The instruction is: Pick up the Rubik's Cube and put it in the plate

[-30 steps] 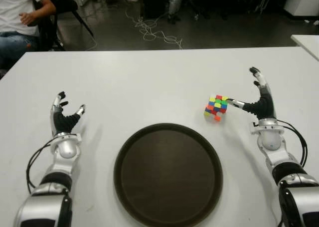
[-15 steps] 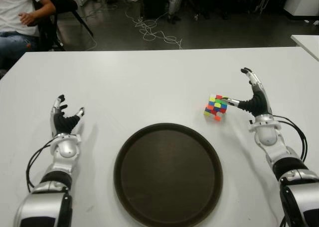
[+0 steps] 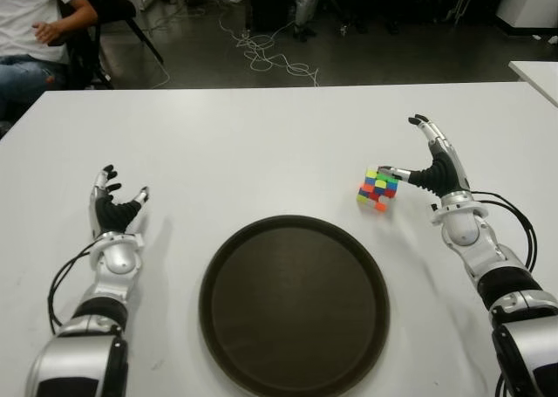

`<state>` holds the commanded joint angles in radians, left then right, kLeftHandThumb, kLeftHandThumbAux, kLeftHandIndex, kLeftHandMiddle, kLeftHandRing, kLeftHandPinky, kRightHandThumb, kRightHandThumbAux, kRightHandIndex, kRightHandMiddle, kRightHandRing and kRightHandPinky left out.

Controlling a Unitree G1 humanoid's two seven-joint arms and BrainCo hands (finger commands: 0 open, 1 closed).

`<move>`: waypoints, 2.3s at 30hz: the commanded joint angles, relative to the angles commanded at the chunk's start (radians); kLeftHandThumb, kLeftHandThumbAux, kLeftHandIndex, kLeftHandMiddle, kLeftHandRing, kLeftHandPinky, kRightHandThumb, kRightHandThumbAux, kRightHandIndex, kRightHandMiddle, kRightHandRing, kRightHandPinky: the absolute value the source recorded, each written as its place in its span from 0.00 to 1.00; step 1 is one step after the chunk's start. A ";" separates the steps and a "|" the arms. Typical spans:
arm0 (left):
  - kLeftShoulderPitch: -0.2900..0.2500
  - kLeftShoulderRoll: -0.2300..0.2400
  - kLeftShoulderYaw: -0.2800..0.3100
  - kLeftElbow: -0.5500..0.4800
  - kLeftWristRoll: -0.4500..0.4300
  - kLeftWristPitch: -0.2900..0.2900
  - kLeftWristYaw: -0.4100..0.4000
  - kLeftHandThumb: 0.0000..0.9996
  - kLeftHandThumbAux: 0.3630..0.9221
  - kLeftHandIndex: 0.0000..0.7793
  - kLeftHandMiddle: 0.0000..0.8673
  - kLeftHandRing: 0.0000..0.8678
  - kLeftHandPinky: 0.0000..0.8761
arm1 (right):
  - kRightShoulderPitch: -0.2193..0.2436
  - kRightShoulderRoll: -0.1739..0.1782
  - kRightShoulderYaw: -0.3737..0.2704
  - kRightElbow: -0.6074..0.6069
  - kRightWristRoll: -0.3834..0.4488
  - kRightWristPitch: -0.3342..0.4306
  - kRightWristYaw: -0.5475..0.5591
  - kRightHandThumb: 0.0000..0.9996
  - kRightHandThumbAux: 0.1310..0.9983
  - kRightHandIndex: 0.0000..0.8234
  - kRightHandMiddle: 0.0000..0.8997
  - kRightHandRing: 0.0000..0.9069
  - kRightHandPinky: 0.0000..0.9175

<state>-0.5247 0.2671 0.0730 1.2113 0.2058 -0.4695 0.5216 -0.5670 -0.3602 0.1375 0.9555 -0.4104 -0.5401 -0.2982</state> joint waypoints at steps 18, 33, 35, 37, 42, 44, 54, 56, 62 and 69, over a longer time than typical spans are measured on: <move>0.003 -0.006 -0.019 -0.005 0.003 0.001 0.022 0.00 0.69 0.12 0.17 0.18 0.20 | 0.033 -0.033 0.050 -0.248 -0.068 0.287 0.143 0.00 0.53 0.01 0.03 0.06 0.08; 0.004 -0.007 -0.028 -0.004 0.009 -0.003 0.031 0.01 0.68 0.14 0.18 0.20 0.21 | 0.075 -0.047 0.077 -0.486 -0.129 0.531 0.274 0.00 0.55 0.00 0.03 0.04 0.04; 0.006 -0.009 -0.029 -0.007 0.010 -0.011 0.032 0.01 0.68 0.15 0.18 0.20 0.21 | 0.073 -0.052 0.086 -0.503 -0.139 0.561 0.300 0.00 0.54 0.00 0.03 0.03 0.04; 0.006 -0.010 -0.030 -0.010 0.011 -0.015 0.035 0.00 0.68 0.15 0.18 0.19 0.20 | 0.071 -0.055 0.094 -0.515 -0.147 0.583 0.322 0.00 0.54 0.00 0.02 0.02 0.04; 0.006 -0.011 -0.030 -0.010 0.011 -0.013 0.040 0.00 0.68 0.14 0.18 0.19 0.18 | 0.064 -0.062 0.108 -0.528 -0.156 0.612 0.356 0.00 0.53 0.00 0.03 0.03 0.05; 0.006 -0.012 -0.029 -0.011 0.010 -0.011 0.041 0.00 0.68 0.14 0.18 0.18 0.17 | 0.062 -0.065 0.113 -0.528 -0.160 0.618 0.364 0.00 0.52 0.00 0.04 0.04 0.05; 0.008 -0.011 -0.027 -0.012 0.007 -0.002 0.044 0.00 0.70 0.14 0.19 0.21 0.25 | 0.048 -0.071 0.141 -0.514 -0.181 0.620 0.392 0.00 0.50 0.00 0.07 0.07 0.05; 0.008 -0.011 -0.027 -0.012 0.007 -0.002 0.044 0.00 0.70 0.14 0.20 0.23 0.26 | 0.046 -0.070 0.143 -0.511 -0.179 0.615 0.393 0.00 0.51 0.00 0.08 0.09 0.06; 0.008 -0.011 -0.023 -0.011 0.001 0.002 0.037 0.00 0.67 0.12 0.17 0.18 0.17 | 0.044 -0.066 0.143 -0.497 -0.175 0.602 0.385 0.00 0.50 0.00 0.10 0.12 0.07; 0.005 -0.013 -0.015 -0.005 -0.006 0.001 0.025 0.01 0.67 0.12 0.16 0.17 0.20 | 0.041 -0.058 0.143 -0.482 -0.181 0.607 0.369 0.00 0.53 0.00 0.11 0.12 0.07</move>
<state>-0.5198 0.2545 0.0577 1.2059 0.1995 -0.4688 0.5470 -0.5257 -0.4187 0.2809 0.4732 -0.5914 0.0672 0.0712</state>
